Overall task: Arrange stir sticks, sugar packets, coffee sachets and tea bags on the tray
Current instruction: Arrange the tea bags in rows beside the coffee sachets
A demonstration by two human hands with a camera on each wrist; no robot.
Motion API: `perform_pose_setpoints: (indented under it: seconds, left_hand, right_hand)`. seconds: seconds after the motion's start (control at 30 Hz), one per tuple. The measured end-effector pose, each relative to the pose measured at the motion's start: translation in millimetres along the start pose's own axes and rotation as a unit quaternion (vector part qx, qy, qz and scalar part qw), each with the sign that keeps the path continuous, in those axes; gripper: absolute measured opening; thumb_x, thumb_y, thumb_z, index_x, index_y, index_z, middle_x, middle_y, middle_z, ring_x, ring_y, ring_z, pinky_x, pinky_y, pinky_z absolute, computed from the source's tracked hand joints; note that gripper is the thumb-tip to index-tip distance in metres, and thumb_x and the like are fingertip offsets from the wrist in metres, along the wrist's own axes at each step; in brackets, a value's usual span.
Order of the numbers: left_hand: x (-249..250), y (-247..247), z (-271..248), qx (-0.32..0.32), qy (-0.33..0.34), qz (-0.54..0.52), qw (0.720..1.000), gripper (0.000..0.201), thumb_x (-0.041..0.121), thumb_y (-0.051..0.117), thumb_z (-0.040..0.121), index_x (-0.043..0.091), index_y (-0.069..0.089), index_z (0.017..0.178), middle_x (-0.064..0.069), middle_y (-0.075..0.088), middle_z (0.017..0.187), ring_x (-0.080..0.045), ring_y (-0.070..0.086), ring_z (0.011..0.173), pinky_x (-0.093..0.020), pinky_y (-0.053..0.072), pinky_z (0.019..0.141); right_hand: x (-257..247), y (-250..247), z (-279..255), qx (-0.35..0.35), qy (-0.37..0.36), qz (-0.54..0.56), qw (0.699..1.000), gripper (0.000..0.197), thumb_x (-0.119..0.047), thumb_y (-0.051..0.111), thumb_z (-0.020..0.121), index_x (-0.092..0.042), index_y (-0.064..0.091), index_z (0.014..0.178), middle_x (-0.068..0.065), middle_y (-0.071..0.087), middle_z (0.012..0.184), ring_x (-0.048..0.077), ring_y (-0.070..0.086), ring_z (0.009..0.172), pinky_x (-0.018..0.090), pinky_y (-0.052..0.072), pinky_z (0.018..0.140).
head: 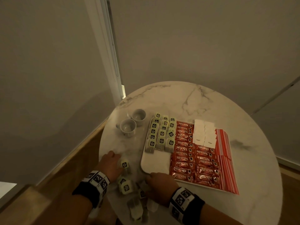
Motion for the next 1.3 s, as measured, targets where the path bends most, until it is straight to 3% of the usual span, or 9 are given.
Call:
perform_pose_setpoints:
  seconds: [0.1, 0.2, 0.37, 0.57, 0.67, 0.8, 0.93, 1.13, 1.3]
  left_hand:
    - [2.7, 4.1, 4.1, 0.008, -0.017, -0.006, 1.0, 0.059, 0.051, 0.065, 0.077, 0.022, 0.046, 0.125, -0.003, 0.039, 0.125, -0.024, 0.046, 0.115, -0.036, 0.042, 0.097]
    - [8.7, 2.7, 8.3, 0.018, -0.012, -0.023, 1.0, 0.037, 0.042, 0.07, 0.074, 0.024, 0.05, 0.099, -0.001, 0.041, 0.112, -0.022, 0.047, 0.105, -0.033, 0.043, 0.091]
    - [15.1, 0.8, 13.6, 0.007, -0.011, -0.068, 0.998, 0.036, 0.027, 0.07, 0.074, 0.028, 0.034, 0.071, 0.004, 0.039, 0.089, -0.019, 0.045, 0.089, -0.029, 0.039, 0.079]
    - [25.5, -7.3, 9.2, 0.014, 0.018, -0.161, 0.987, 0.028, 0.018, 0.062, 0.083, 0.026, 0.037, 0.073, 0.003, 0.051, 0.074, -0.012, 0.048, 0.067, -0.025, 0.037, 0.059]
    - [31.8, -21.0, 4.1, 0.044, 0.038, -0.24, 0.969, 0.03, 0.017, 0.068, 0.081, 0.028, 0.04, 0.079, 0.003, 0.052, 0.072, -0.01, 0.048, 0.063, -0.022, 0.037, 0.058]
    - [37.9, -31.7, 2.8, 0.029, 0.024, -0.369, 0.929, 0.03, -0.001, 0.069, 0.074, 0.02, 0.05, 0.085, -0.003, 0.057, 0.08, -0.017, 0.054, 0.072, -0.036, 0.051, 0.07]
    - [56.7, -32.5, 1.6, -0.017, 0.004, -0.497, 0.868, 0.027, -0.013, 0.06, 0.077, 0.011, 0.052, 0.087, -0.01, 0.056, 0.087, -0.023, 0.056, 0.078, -0.036, 0.055, 0.058]
    - [74.7, -29.4, 5.5, -0.027, 0.017, -0.544, 0.839, 0.024, -0.01, 0.063, 0.078, 0.008, 0.058, 0.093, -0.012, 0.062, 0.094, -0.026, 0.06, 0.08, -0.036, 0.056, 0.062]
    - [80.5, -23.9, 7.3, -0.053, 0.004, -0.627, 0.777, 0.024, -0.011, 0.059, 0.081, 0.007, 0.061, 0.098, -0.011, 0.069, 0.089, -0.026, 0.064, 0.079, -0.038, 0.055, 0.066]
  right_hand:
    - [-4.1, 5.3, 0.7, -0.003, 0.014, -0.003, 1.0, 0.044, -0.042, 0.05, 0.093, -0.007, 0.049, 0.119, 0.019, 0.055, 0.116, 0.04, 0.057, 0.102, 0.043, 0.047, 0.078]
    - [-7.0, 5.4, 2.1, -0.007, 0.019, 0.006, 1.0, 0.045, -0.04, 0.051, 0.093, -0.007, 0.048, 0.123, 0.02, 0.053, 0.119, 0.04, 0.055, 0.105, 0.043, 0.046, 0.079]
    - [-10.7, 5.1, 2.9, -0.005, 0.024, -0.013, 1.0, 0.035, -0.031, 0.047, 0.095, -0.006, 0.05, 0.12, 0.02, 0.051, 0.117, 0.039, 0.053, 0.104, 0.04, 0.038, 0.07]
    - [-6.9, -5.1, -1.6, 0.013, 0.026, -0.047, 0.998, 0.027, -0.021, 0.049, 0.095, -0.007, 0.05, 0.118, 0.016, 0.052, 0.115, 0.037, 0.055, 0.098, 0.042, 0.044, 0.072]
    - [5.0, -28.6, -9.4, 0.066, 0.047, 0.003, 0.997, 0.028, -0.026, 0.05, 0.094, -0.012, 0.049, 0.118, 0.01, 0.049, 0.115, 0.03, 0.056, 0.095, 0.041, 0.05, 0.076]
    - [34.6, -63.5, -19.2, 0.14, 0.083, 0.124, 0.979, 0.024, -0.037, 0.051, 0.094, -0.017, 0.055, 0.106, 0.001, 0.053, 0.107, 0.019, 0.056, 0.09, 0.03, 0.05, 0.08]
    - [67.0, -75.4, -8.9, 0.099, 0.104, 0.263, 0.954, 0.017, -0.026, 0.058, 0.092, -0.015, 0.062, 0.105, 0.0, 0.062, 0.105, 0.014, 0.063, 0.086, 0.026, 0.057, 0.078]
    - [93.1, -66.5, 18.0, 0.016, 0.146, 0.256, 0.955, 0.023, -0.015, 0.061, 0.09, -0.015, 0.062, 0.114, 0.001, 0.062, 0.114, 0.012, 0.058, 0.094, 0.02, 0.048, 0.081]
    - [106.6, -80.9, 38.1, 0.084, 0.178, 0.227, 0.954, 0.015, -0.014, 0.062, 0.088, -0.015, 0.063, 0.103, 0.002, 0.061, 0.109, 0.015, 0.055, 0.094, 0.028, 0.048, 0.09]
Point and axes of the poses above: each hand's wrist, its own z-axis towards the middle knuckle, its own y-axis out of the palm, x = y × z, the point moved 9 cm from there along z, towards the middle knuckle
